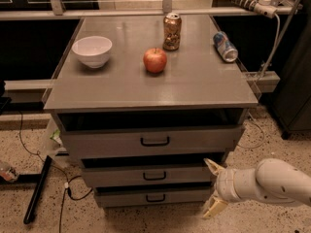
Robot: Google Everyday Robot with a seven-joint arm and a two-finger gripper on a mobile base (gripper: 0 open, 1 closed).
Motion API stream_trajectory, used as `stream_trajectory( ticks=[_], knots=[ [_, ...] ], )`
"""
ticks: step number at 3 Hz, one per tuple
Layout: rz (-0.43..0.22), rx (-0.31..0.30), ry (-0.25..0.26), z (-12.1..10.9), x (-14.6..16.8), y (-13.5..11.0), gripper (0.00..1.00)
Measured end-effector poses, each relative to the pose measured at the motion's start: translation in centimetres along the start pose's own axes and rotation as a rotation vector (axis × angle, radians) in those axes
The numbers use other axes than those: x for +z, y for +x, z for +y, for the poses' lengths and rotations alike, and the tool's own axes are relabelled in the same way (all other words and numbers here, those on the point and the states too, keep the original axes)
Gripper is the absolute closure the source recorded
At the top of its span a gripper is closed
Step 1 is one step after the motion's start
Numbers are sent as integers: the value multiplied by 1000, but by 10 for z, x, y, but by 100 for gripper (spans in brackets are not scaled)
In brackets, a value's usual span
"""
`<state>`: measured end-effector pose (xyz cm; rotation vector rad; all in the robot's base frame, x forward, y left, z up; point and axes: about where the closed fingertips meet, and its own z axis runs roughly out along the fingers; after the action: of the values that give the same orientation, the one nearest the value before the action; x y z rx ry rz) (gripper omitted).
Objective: Open middle drawer
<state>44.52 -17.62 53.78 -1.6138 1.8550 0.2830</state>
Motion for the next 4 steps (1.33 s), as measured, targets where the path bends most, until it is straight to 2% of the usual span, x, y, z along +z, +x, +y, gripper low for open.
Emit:
stream_trajectory(
  ticks=[1, 2, 4],
  knots=[
    [11, 21, -7, -8, 11, 9, 0],
    [6, -30, 13, -24, 32, 21, 0],
    [0, -316, 29, -30, 79, 36, 0]
  ],
)
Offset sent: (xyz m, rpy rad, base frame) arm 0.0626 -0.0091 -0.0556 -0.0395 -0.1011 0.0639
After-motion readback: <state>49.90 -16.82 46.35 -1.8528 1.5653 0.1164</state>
